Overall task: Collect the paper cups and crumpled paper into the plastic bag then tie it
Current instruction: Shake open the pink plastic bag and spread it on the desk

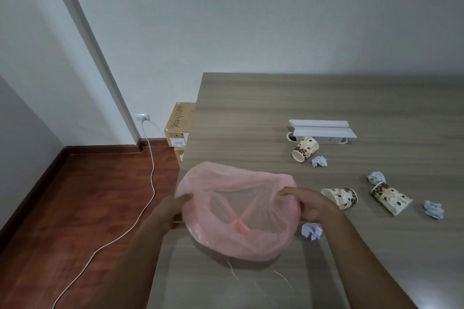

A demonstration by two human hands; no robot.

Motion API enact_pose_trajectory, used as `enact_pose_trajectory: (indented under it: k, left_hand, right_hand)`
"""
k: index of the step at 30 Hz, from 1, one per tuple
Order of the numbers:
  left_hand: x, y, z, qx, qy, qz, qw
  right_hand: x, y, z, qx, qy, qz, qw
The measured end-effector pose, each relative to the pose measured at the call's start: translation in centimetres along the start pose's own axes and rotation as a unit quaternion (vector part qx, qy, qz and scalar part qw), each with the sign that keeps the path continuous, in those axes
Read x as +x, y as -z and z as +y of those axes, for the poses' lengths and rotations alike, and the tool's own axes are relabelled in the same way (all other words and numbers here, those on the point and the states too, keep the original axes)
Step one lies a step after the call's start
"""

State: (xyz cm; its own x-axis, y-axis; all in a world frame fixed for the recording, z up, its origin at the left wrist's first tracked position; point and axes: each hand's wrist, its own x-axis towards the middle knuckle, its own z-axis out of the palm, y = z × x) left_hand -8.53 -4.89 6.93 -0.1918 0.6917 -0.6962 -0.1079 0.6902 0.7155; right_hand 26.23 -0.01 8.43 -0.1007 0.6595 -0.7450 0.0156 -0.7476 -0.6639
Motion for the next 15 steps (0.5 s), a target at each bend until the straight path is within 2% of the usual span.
enact_pose_trajectory:
  k: [2,4,6,10,12,15]
  left_hand:
    - [-0.4,-0.1,0.0,-0.069,0.008,-0.043,0.997]
    - [-0.4,0.0,0.2,-0.13,0.009,-0.078,0.988]
    - [-0.4,0.1,0.1,-0.147,0.024,-0.085,0.985]
    - [-0.2,0.1,-0.8,-0.106,0.083,-0.066,0.989]
    - [-0.2,0.1,-0.9,-0.097,0.089,-0.059,0.989]
    - [-0.2,-0.1,-0.9,-0.192,0.09,-0.074,0.974]
  right_hand:
    - [-0.1,0.8,0.3,0.056,0.026,-0.093,0.994]
    - [0.2,1.2,0.9,0.089,0.042,-0.127,0.987]
    - [0.6,1.3,1.6,0.099,0.032,-0.075,0.992]
    - [1.1,0.8,2.1,0.084,0.011,0.007,0.996]
    - [1.1,0.4,2.2,0.105,0.005,0.023,0.994]
    - [1.0,0.0,2.1,0.169,-0.004,-0.002,0.986]
